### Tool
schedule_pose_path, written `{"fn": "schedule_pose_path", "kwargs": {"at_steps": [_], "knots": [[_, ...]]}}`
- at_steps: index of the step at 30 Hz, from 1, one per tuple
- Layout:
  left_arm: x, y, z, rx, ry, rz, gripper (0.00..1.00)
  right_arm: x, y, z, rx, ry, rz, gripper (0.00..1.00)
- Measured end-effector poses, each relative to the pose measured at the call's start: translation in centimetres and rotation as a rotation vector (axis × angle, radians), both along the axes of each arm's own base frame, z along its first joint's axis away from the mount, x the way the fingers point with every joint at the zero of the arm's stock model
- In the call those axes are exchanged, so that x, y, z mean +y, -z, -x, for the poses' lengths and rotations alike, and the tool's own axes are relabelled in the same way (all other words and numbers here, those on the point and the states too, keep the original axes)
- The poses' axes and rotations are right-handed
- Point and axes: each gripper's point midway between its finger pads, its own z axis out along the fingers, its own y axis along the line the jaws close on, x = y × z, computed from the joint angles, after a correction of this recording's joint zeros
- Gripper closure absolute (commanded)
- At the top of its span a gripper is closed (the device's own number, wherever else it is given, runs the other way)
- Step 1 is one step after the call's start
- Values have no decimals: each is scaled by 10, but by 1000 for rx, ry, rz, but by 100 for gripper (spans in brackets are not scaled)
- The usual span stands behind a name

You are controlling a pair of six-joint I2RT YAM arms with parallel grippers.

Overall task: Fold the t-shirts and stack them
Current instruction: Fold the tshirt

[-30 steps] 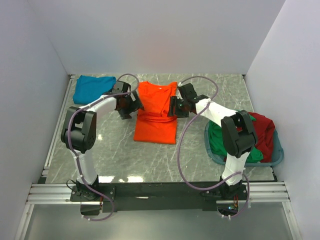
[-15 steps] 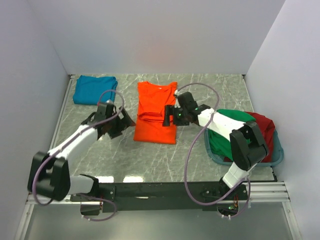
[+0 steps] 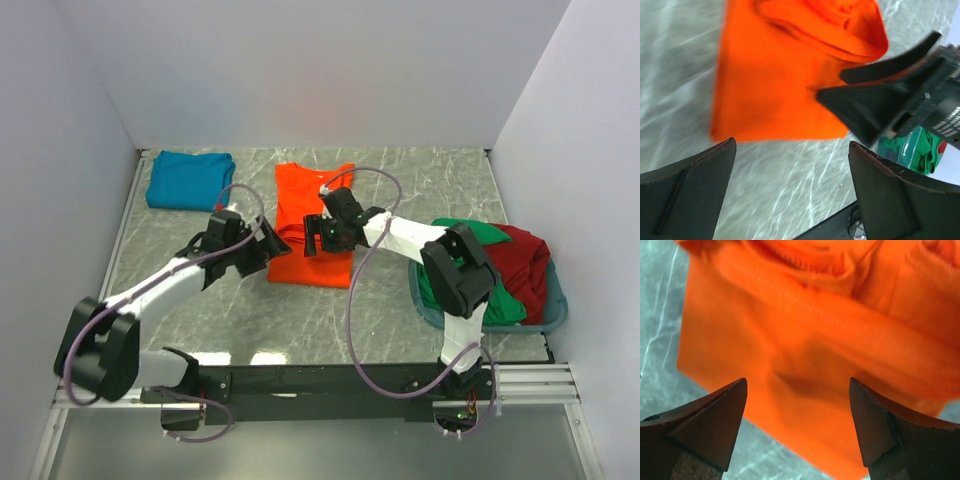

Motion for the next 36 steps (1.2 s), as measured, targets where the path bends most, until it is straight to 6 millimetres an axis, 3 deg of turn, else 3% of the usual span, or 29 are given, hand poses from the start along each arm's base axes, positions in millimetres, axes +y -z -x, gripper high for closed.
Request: {"fn": "schedule_pose_path", "kwargs": {"at_steps": [6, 14, 17, 25, 29, 32, 34, 36], "knots": [[-31, 16, -20, 5, 67, 24, 1, -1, 11, -12, 5, 32, 12, 11], [-40, 58, -25, 78, 82, 12, 1, 2, 8, -49, -36, 93, -25, 11], [-44, 57, -28, 63, 87, 30, 1, 2, 2, -65, -63, 115, -36, 12], [-45, 56, -29, 46, 84, 45, 1, 5, -23, -151, -172, 217, -93, 11], [-41, 55, -25, 56, 74, 25, 0, -2, -49, -177, -226, 237, -99, 11], [-37, 52, -21, 61, 66, -5, 0, -7, -76, -182, -276, 239, -102, 10], [-33, 45, -18, 55, 61, -27, 1, -12, -91, -173, -292, 239, -103, 9], [-30, 34, -15, 32, 51, -41, 1, -24, -102, -152, -295, 246, -98, 8]]}}
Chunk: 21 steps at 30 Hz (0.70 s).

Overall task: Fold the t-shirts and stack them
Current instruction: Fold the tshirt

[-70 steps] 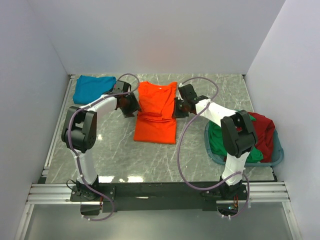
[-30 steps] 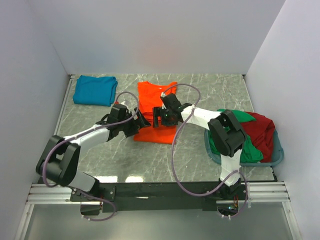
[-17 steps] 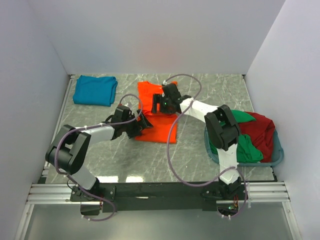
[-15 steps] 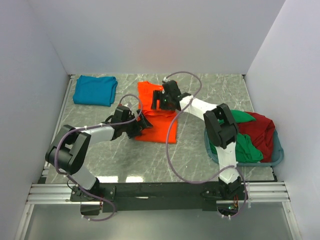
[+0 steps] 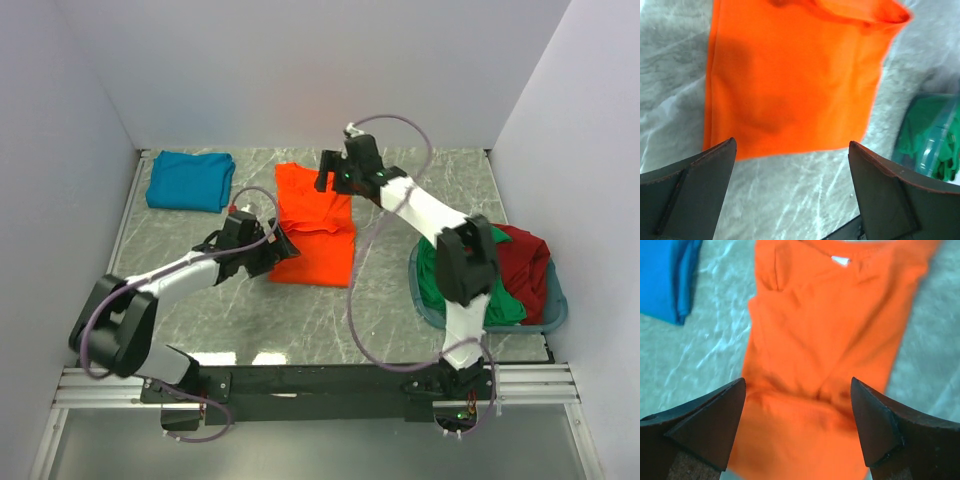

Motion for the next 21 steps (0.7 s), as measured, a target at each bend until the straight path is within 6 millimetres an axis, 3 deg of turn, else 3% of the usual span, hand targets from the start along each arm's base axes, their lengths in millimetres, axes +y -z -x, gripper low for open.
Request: {"fn": "schedule_pose_path", "kwargs": {"at_steps": [4, 7, 9, 12, 17, 21], "knots": [[11, -32, 2, -77, -43, -10, 0, -29, -8, 58, 12, 24, -16, 8], [26, -47, 5, -126, -96, -35, 1, -49, 6, 107, 57, 32, -21, 8], [37, -47, 10, -131, -128, -63, 1, -58, 23, 135, 98, 26, -18, 7], [51, -30, 18, -96, -157, -109, 1, -58, 45, 164, 158, -14, -17, 7], [65, 5, 37, 7, -167, -164, 1, -22, 58, 177, 202, -125, -32, 7], [66, 12, 43, 31, -164, -163, 0, 28, 65, 150, 209, -199, -40, 7]]}}
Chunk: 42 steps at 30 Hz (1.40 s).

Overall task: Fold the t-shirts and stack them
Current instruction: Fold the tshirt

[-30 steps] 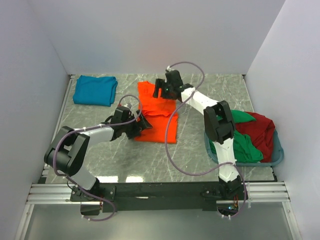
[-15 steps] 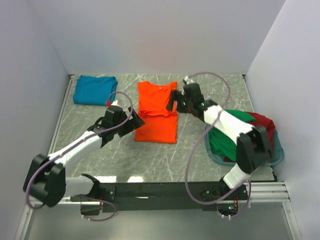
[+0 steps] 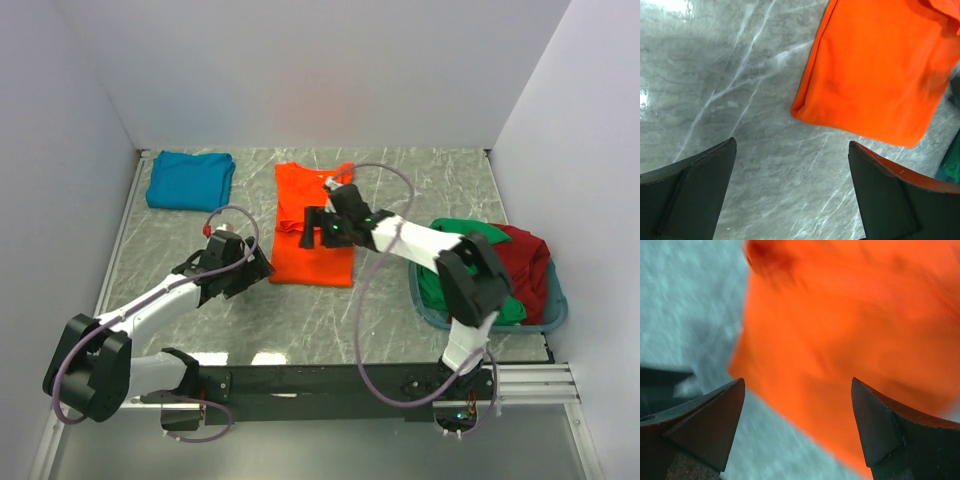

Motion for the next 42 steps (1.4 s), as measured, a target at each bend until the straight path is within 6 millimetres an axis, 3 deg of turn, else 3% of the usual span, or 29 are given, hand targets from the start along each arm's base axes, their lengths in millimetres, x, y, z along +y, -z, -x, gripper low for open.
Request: {"fn": "schedule_pose_path", "kwargs": {"at_steps": [5, 10, 14, 18, 21, 28, 30, 38, 42], "knots": [[1, 0, 6, 1, -1, 15, 1, 43, 13, -54, -18, -9, -4, 8], [3, -11, 7, -26, -11, 36, 1, 66, 26, -114, -44, 31, 10, 7], [3, -16, 7, -41, -13, 43, 1, 56, 24, -143, -49, 73, 18, 7], [3, -14, 7, -37, -13, 42, 1, 37, 6, -154, -88, 103, 35, 7], [1, -8, 4, -22, -10, 41, 8, 9, -8, -131, -96, 134, 68, 6], [-10, 21, -5, 70, 24, 28, 29, -52, -28, -31, -88, 184, 58, 7], [-14, 27, -8, 81, 37, 30, 32, -62, -22, -8, -68, 186, 43, 8], [-27, 36, -15, 88, 69, 74, 74, -77, 36, 58, 111, 146, 60, 15], [-29, 39, -16, 94, 78, 80, 78, -73, 48, 75, 156, 123, 52, 23]]}}
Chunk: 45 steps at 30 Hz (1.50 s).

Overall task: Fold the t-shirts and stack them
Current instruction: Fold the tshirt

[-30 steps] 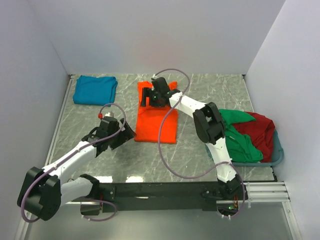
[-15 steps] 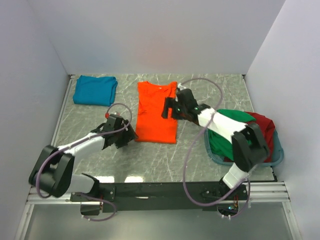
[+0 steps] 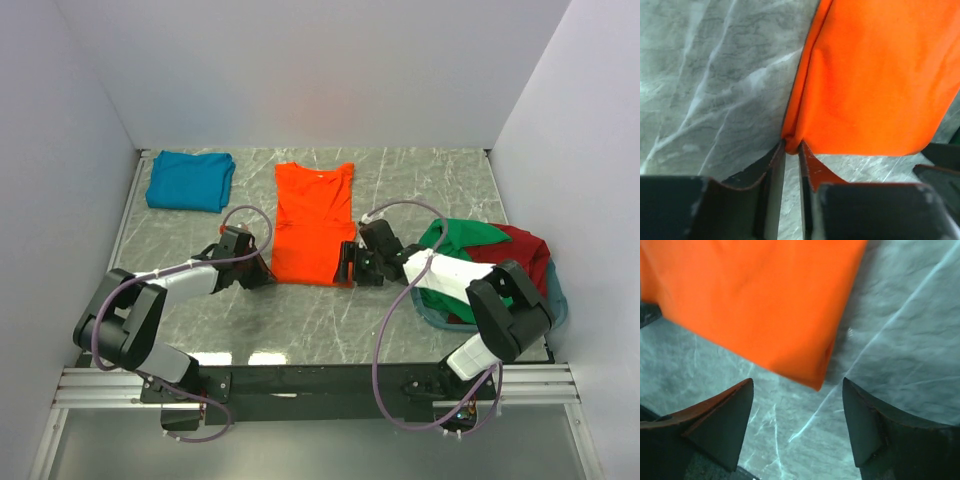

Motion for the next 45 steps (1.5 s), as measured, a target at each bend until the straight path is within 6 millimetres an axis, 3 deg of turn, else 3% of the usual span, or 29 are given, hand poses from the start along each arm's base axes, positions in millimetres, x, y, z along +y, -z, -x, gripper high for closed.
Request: {"fn": "schedule_pose_path", "kwargs": {"at_steps": [4, 10, 17, 20, 24, 30, 38, 45], "knots": [[-2, 2, -2, 1, 3, 8, 99, 8, 3, 12, 24, -26, -22, 32], [-6, 1, -5, -9, 12, 21, 99, 13, 8, 20, 33, -35, -21, 40], [-5, 1, -4, -19, 11, 25, 99, 5, 15, 12, 11, -8, 33, 44], [-5, 1, -3, -21, 10, 25, 99, 3, 16, 6, -11, -13, 61, 57], [-4, 1, -3, -20, 7, 25, 99, 1, 22, 3, -26, -37, 89, 90], [1, 0, 4, -22, -4, 15, 99, 7, 21, 8, -30, -84, 84, 97], [25, -14, 51, -36, -49, -11, 99, 27, -1, 62, -1, -245, 36, 99], [47, -61, 84, -126, -160, 51, 99, 52, -35, 134, 71, -438, -97, 100]]}}
